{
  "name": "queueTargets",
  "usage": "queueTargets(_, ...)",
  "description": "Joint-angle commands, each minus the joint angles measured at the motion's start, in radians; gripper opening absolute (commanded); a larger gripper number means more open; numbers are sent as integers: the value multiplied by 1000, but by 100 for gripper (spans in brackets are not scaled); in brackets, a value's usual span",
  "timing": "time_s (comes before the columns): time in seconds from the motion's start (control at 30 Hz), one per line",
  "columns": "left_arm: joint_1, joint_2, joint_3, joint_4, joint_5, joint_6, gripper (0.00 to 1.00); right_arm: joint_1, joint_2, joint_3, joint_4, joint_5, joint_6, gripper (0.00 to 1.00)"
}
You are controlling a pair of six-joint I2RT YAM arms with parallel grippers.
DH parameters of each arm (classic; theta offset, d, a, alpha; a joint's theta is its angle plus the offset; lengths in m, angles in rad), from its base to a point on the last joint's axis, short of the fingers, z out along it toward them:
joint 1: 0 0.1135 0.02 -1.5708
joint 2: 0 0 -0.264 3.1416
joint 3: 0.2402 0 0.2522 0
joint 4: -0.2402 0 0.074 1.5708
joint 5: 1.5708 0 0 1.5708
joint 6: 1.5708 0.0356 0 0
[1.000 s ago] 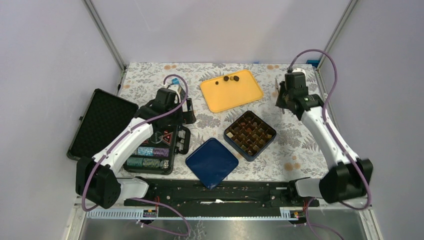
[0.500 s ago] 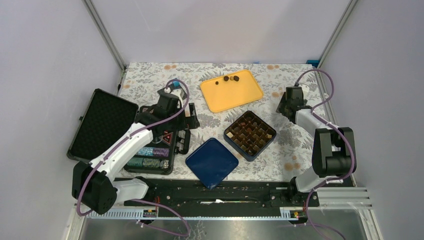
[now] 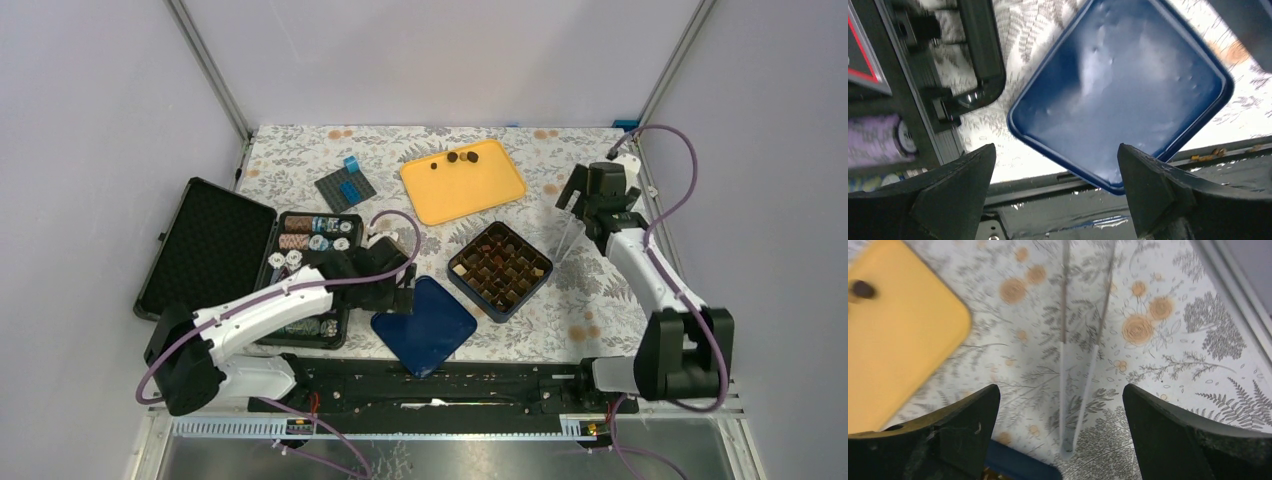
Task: Pack the chocolate
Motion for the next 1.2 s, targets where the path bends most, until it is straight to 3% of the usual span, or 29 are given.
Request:
queueTargets(0.0, -84, -56, -76, -85, -95, -186, 98, 88, -143, 73, -88, 9, -38, 100)
queueTargets(0.13, -165, 11, -124, -66, -107, -295, 87, 209, -182, 86, -171, 30, -68, 100)
queueTargets(0.33, -226, 88, -149, -75, -85, -457, 64, 240, -281, 9, -201, -103, 9, 99)
queueTargets(0.57, -227, 95, -133, -53, -94, -576, 62, 241, -394, -28, -227, -191, 32, 100)
queueTargets(0.7, -227, 128, -123, -53, -102, -660, 54, 243, -446, -49, -220, -243, 41, 99)
queueTargets(0.93, -249, 129, -157, -53, -140, -840, 50, 241, -548, -105, -232, -289, 47, 100)
queueTargets(1.17, -275, 213, -175, -32, -165, -929, 33, 241, -600, -148, -251, -319, 52, 100)
